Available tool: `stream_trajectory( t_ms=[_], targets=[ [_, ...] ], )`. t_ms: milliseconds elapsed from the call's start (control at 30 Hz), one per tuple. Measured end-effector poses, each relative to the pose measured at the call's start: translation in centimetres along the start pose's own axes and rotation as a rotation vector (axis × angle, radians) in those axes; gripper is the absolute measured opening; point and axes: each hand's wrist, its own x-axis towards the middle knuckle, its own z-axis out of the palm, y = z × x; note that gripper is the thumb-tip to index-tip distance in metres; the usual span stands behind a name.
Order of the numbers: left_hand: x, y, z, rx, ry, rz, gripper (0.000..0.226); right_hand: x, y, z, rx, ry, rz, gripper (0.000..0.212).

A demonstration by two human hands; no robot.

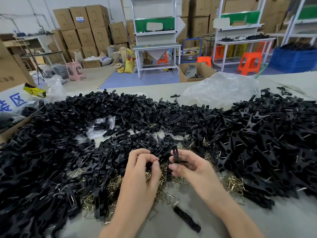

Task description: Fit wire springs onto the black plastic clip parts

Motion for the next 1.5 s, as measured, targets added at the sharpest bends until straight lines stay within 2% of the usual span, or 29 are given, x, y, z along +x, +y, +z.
stream_trajectory(
  t_ms=[233,433,567,700,933,1067,1400,1500],
  targets=[
    [0.6,0.7,-0.2,-0.482,-0.060,-0.357,0.017,-0.1,0.0,0.0,-0.140,-0.011,-0.040,0.040],
    [1.0,0.7,-0.1,-0.791,-0.138,-0.463,0.031,-0.1,0.1,0.0,-0.177,0.002,-0.098,0.047],
    [1.0,0.6,-0.3,-0.750,-0.161,-0.440,0.033,0.0,0.2,0.0,-0.197,0.003,-0.117,0.054],
    [0.8,1.1,-0.3,-0.669,-0.196,-0.447,0.028,-0.2,0.4,0.0,-0.226,-0.027,-0.146,0.045],
    [0.7,1.1,-0.2,-0.551,-0.165,-0.457,0.035,-0.2,0.7,-0.1,-0.430,-0.001,-0.223,0.043],
    [0.5,1.0,-0.2,-0.491,-0.126,-0.432,0.032,-0.4,0.8,0.1,-0.485,0.020,-0.270,0.045],
    [0.1,1.1,0.2,-0.427,-0.064,-0.369,0.029,-0.4,1.0,0.0,-0.554,0.033,-0.325,0.042],
    [0.2,1.0,0.2,-0.453,-0.097,-0.367,0.028,-0.6,1.1,0.0,-0.590,0.025,-0.343,0.042]
  ],
)
